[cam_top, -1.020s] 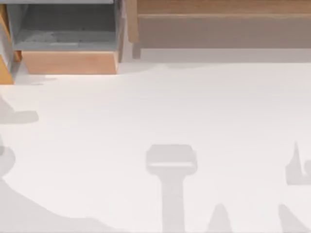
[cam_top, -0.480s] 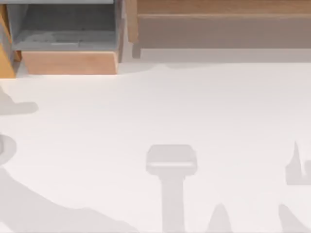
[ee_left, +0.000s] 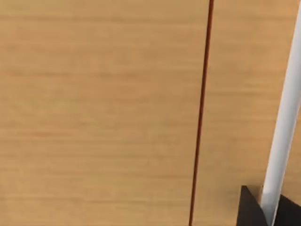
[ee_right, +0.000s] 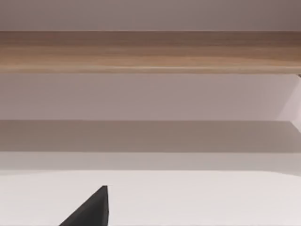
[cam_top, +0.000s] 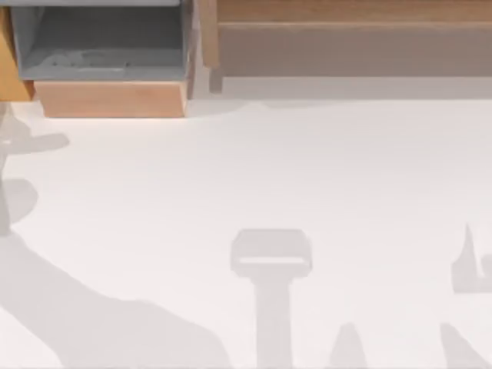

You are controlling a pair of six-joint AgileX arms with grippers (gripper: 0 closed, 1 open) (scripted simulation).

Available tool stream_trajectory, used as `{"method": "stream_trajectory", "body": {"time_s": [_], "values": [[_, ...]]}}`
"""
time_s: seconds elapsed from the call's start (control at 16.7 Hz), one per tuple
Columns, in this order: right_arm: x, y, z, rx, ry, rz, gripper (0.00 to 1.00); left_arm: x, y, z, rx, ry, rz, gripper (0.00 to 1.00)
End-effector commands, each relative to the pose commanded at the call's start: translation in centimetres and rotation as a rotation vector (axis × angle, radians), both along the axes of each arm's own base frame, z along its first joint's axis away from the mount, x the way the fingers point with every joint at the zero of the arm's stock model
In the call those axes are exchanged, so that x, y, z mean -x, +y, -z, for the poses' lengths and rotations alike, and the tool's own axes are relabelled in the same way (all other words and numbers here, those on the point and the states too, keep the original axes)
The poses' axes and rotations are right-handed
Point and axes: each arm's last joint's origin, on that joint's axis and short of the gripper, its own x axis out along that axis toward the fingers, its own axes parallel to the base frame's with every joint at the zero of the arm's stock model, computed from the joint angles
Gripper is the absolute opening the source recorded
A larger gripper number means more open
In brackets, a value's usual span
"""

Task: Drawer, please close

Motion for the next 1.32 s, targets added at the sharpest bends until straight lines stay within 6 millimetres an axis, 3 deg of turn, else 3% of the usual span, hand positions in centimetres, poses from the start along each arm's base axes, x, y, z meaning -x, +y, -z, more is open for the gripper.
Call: {"method": "stream_trajectory", "body": {"time_s": [0.18,0.96,1.32], "values": [[0.00,0.00,0.00,0.000,0.000,0.000,1.00,0.00,0.00,0.00,0.000,0.000,0.000,0.00],[0.00,0.00,0.00,0.000,0.000,0.000,1.00,0.00,0.00,0.00,0.000,0.000,0.000,0.98],[0.00,0.00,0.00,0.000,0.000,0.000,1.00,0.00,0.00,0.00,0.000,0.000,0.000,1.00]]}}
